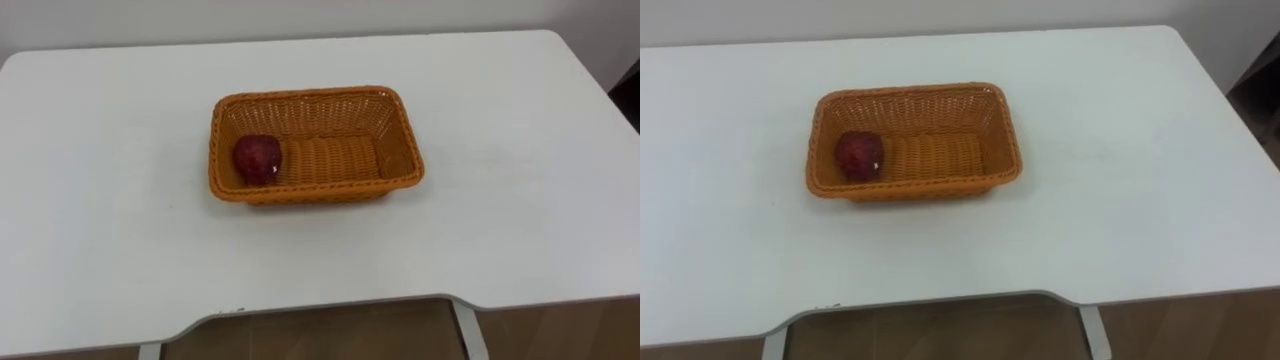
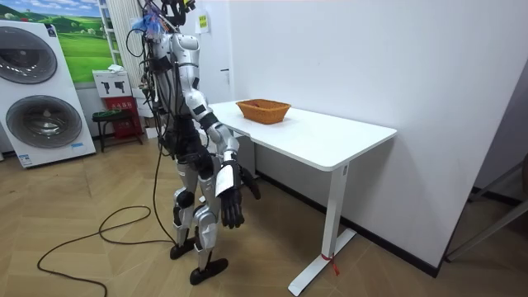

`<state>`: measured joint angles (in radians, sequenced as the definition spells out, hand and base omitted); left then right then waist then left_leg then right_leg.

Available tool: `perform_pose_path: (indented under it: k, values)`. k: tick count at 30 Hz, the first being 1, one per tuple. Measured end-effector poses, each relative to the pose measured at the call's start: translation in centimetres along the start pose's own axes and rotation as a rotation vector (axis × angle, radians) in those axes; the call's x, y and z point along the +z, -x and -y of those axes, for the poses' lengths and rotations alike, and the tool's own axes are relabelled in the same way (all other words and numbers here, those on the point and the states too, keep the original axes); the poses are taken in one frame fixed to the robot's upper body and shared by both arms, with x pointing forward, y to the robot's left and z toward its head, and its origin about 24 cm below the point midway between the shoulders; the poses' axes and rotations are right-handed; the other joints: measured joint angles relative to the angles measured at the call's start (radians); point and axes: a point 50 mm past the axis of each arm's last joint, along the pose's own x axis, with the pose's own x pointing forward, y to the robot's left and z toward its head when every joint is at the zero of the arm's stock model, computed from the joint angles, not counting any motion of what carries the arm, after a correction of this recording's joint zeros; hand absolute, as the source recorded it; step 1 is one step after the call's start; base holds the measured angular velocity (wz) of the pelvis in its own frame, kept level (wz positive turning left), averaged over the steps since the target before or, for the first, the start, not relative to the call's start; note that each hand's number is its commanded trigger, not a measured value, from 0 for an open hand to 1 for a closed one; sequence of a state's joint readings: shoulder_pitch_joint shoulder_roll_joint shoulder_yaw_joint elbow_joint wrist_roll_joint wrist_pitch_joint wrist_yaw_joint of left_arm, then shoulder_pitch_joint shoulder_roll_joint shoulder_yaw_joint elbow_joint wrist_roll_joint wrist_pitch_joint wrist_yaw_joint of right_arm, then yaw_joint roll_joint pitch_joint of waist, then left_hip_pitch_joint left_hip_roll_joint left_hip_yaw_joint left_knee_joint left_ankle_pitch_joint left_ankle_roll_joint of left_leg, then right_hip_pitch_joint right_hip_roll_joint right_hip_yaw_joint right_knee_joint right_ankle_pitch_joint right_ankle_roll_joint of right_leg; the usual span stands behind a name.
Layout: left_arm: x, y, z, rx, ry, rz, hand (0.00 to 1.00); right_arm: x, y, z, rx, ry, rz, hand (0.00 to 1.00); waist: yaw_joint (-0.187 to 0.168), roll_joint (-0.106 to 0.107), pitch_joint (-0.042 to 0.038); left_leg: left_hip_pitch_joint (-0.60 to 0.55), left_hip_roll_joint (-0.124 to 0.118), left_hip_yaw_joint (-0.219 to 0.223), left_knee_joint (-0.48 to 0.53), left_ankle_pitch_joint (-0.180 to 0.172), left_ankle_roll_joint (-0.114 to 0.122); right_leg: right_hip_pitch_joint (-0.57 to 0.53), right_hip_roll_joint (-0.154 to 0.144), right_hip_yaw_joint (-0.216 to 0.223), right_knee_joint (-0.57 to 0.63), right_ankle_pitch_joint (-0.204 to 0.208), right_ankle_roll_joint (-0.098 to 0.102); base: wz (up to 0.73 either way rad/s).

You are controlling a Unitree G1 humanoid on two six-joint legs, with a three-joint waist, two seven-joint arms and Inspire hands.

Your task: Pick and place apple

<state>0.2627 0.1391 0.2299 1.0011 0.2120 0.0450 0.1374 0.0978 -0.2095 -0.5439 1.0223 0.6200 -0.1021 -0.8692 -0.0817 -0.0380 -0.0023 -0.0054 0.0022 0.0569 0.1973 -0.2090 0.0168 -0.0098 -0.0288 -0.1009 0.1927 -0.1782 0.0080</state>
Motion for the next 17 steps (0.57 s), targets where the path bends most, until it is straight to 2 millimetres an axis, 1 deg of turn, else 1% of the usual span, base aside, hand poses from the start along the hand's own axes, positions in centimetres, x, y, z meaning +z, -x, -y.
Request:
perform_pose_path:
  k: [2, 3, 5, 6, 7, 11, 14, 17]
  values:
    - [-0.2, 0.0, 0.0, -0.007, 0.002, -0.008, 0.00, -3.4, -0.1, 0.7, 0.078, 0.178, -0.064, 0.00, 0.025, 0.000, 0.0006, 0.006, 0.000, 0.000, 0.000, 0.000, 0.000, -0.002, 0.002, 0.006, -0.003, 0.000, 0.000, -0.02]
    - [-0.2, 0.0, 0.1, -0.012, 0.002, -0.009, 0.00, -4.1, -0.1, 0.9, 0.098, 0.215, -0.081, 0.00, 0.032, 0.001, 0.0015, 0.007, 0.000, 0.000, 0.000, 0.000, 0.000, -0.002, 0.002, 0.006, -0.005, 0.000, 0.000, 0.00]
    - [-0.6, 0.1, 0.2, -0.022, 0.000, -0.025, 0.00, -6.3, 0.1, 1.5, 0.197, 0.359, -0.124, 0.00, 0.056, 0.004, 0.0029, 0.009, 0.000, 0.001, -0.003, 0.000, 0.000, 0.001, 0.002, 0.004, -0.008, 0.000, 0.000, 0.00]
    - [-0.7, 0.1, 0.2, -0.024, 0.000, -0.031, 0.00, -6.8, 0.2, 1.5, 0.223, 0.391, -0.131, 0.00, 0.057, 0.004, 0.0032, 0.009, 0.000, 0.000, -0.004, 0.000, 0.000, 0.006, 0.002, 0.001, -0.009, 0.000, 0.000, 0.03]
    - [-1.0, 0.1, 0.3, -0.029, -0.002, -0.047, 0.00, -7.7, 0.3, 1.7, 0.272, 0.453, -0.152, 0.00, 0.061, 0.004, 0.0052, 0.014, 0.000, -0.002, -0.005, 0.000, 0.000, 0.013, 0.001, -0.004, -0.012, 0.000, 0.000, 0.07]
    - [-2.3, 0.3, 0.5, -0.051, -0.012, -0.112, 0.00, -9.4, 0.7, 2.2, 0.422, 0.627, -0.189, 0.00, 0.066, 0.007, 0.0062, 0.029, 0.000, -0.005, -0.005, -0.002, -0.001, 0.030, 0.000, -0.013, -0.024, 0.000, 0.000, 0.05]
    - [-2.6, 0.3, 0.9, -0.063, -0.021, -0.147, 0.00, -9.9, 1.1, 1.9, 0.525, 0.761, -0.165, 0.00, 0.067, 0.017, 0.0052, 0.031, 0.000, -0.007, -0.006, -0.002, -0.001, 0.032, 0.001, -0.013, -0.023, 0.000, 0.000, 0.00]
    - [-2.5, 0.3, 1.1, -0.073, -0.045, -0.156, 0.00, -10.2, 1.5, 1.5, 0.614, 0.886, -0.125, 0.00, 0.068, 0.021, 0.0078, 0.043, 0.000, -0.007, -0.007, -0.002, -0.001, 0.045, 0.001, -0.014, -0.025, 0.000, 0.000, 0.00]
